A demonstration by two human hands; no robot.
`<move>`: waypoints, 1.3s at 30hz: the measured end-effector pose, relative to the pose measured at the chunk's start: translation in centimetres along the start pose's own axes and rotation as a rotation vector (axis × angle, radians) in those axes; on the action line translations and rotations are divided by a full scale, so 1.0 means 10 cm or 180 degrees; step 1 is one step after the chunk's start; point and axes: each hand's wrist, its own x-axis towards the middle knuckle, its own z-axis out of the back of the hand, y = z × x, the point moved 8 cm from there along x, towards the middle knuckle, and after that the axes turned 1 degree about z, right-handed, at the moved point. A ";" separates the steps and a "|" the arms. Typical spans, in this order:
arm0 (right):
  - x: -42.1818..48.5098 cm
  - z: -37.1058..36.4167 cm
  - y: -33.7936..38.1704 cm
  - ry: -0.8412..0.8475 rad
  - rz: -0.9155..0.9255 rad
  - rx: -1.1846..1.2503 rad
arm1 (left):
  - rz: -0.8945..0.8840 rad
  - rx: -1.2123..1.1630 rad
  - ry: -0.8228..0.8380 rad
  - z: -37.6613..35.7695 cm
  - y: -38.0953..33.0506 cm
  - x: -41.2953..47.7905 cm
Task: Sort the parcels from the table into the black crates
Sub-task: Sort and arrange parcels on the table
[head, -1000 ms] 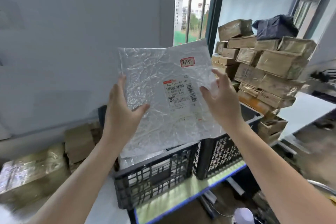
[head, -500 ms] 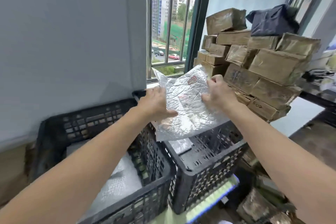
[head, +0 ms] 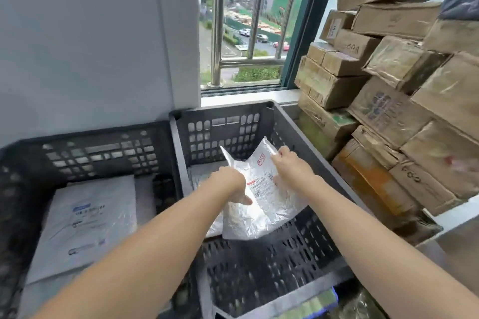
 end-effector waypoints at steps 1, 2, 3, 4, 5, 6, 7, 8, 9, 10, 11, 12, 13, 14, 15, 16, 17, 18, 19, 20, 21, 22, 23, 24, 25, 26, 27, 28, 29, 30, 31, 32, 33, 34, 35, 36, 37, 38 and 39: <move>0.10 -0.14 -0.01 0.0088 0.0103 0.0046 | 0.0091 0.0007 0.0105 -0.07 0.02 0.13; 0.19 -0.28 -0.03 0.0174 0.0186 0.0113 | 0.0187 0.0029 0.0184 -0.15 0.04 0.26; 0.28 -0.41 -0.04 0.0247 0.0248 0.0194 | 0.0294 0.0053 0.0224 -0.23 0.06 0.39; 0.37 -0.53 -0.04 0.0300 0.0287 0.0279 | 0.0428 0.0042 0.0214 -0.30 0.09 0.52; 0.46 -0.66 -0.04 0.0338 0.0294 0.0360 | 0.0598 0.0030 0.0176 -0.37 0.14 0.63; 0.54 -0.77 -0.04 0.0384 0.0267 0.0445 | 0.0810 -0.0008 0.0128 -0.43 0.20 0.72; 0.61 -0.91 -0.03 0.0469 0.0208 0.0542 | 0.1057 -0.0077 0.0090 -0.50 0.26 0.78; 0.67 -1.04 -0.01 0.0585 0.0137 0.0646 | 0.1280 -0.0132 0.0058 -0.56 0.33 0.82; 0.71 -1.17 0.01 0.0701 0.0083 0.0729 | 0.1445 -0.0147 0.0018 -0.60 0.38 0.85; 0.75 -1.31 0.03 0.0816 0.0054 0.0754 | 0.1544 -0.0122 -0.0004 -0.64 0.42 0.89; 0.78 -1.43 0.05 0.0923 0.0056 0.0692 | 0.1564 -0.0102 -0.0008 -0.68 0.43 0.93; 0.80 -1.54 0.07 0.1020 0.0094 0.0559 | 0.1483 -0.0119 0.0028 -0.75 0.42 0.98; 0.83 -1.63 0.11 0.1072 0.0173 0.0429 | 0.1299 -0.0145 0.0114 -0.83 0.37 1.04; 0.84 -1.70 0.15 0.1071 0.0317 0.0361 | 0.1081 -0.0173 0.0239 -0.91 0.29 1.08; 0.85 -1.76 0.21 0.1033 0.0541 0.0362 | 0.0922 -0.0216 0.0362 -1.01 0.23 1.11; 0.84 -1.80 0.29 0.0983 0.0812 0.0398 | 0.0848 -0.0270 0.0471 -1.11 0.18 1.13; 0.83 -1.84 0.37 0.0952 0.1069 0.0445 | 0.0838 -0.0340 0.0553 -1.20 0.15 1.15; 0.81 -1.90 0.42 0.0975 0.1257 0.0499 | 0.0855 -0.0435 0.0625 -1.28 0.14 1.17; 0.81 -1.96 0.46 0.1037 0.1358 0.0557 | 0.0877 -0.0546 0.0673 -1.35 0.15 1.19; 0.81 -2.02 0.47 0.1099 0.1392 0.0606 | 0.0896 -0.0655 0.0684 -1.41 0.16 1.22; 0.84 -2.05 0.48 0.1135 0.1394 0.0638 | 0.0916 -0.0742 0.0674 -1.44 0.18 1.25; 0.88 -2.07 0.47 0.1150 0.1389 0.0643 | 0.0938 -0.0795 0.0661 -1.45 0.21 1.29; 0.93 -2.08 0.47 0.1155 0.1379 0.0637 | 0.0956 -0.0821 0.0653 -1.46 0.24 1.33; 0.97 -2.09 0.47 0.1154 0.1366 0.0637 | 0.0979 -0.0845 0.0650 -1.47 0.27 1.38; 1.01 -2.09 0.46 0.1158 0.1358 0.0642 | 0.1004 -0.0876 0.0645 -1.47 0.30 1.43; 1.02 -2.11 0.46 0.1174 0.1354 0.0650 | 0.1023 -0.0910 0.0633 -1.49 0.32 1.47; 1.03 -2.14 0.46 0.1212 0.1352 0.0649 | 0.1033 -0.0928 0.0610 -1.52 0.33 1.51; 1.05 -2.18 0.46 0.1269 0.1346 0.0629 | 0.1042 -0.0930 0.0584 -1.56 0.33 1.55; 1.06 -2.22 0.47 0.1332 0.1335 0.0588 | 0.1055 -0.0920 0.0559 -1.60 0.34 1.58; 1.08 -2.26 0.48 0.1389 0.1319 0.0528 | 0.1071 -0.0909 0.0542 -1.64 0.35 1.61; 1.09 -2.30 0.48 0.1434 0.1301 0.0468 | 0.1082 -0.0901 0.0538 -1.67 0.36 1.64; 1.10 -2.31 0.48 0.1468 0.1291 0.0423 | 0.1085 -0.0895 0.0548 -1.69 0.36 1.65; 1.11 -2.31 0.49 0.1506 0.1289 0.0397 | 0.1083 -0.0874 0.0579 -1.68 0.37 1.65; 1.10 -2.28 0.49 0.1555 0.1289 0.0393 | 0.1079 -0.0820 0.0614 -1.65 0.36 1.63; 1.10 -2.23 0.50 0.1586 0.1280 0.0413 | 0.1082 -0.0726 0.0618 -1.60 0.35 1.59; 1.10 -2.17 0.51 0.1577 0.1266 0.0446 | 0.1080 -0.0614 0.0580 -1.51 0.34 1.55; 1.11 -2.07 0.51 0.1525 0.1250 0.0467 | 0.1059 -0.0511 0.0510 -1.40 0.32 1.51; 1.13 -1.96 0.52 0.1432 0.1234 0.0462 | 0.1021 -0.0417 0.0421 -1.28 0.30 1.47; 1.15 -1.84 0.52 0.1317 0.1238 0.0434 | 0.0983 -0.0326 0.0325 -1.14 0.29 1.43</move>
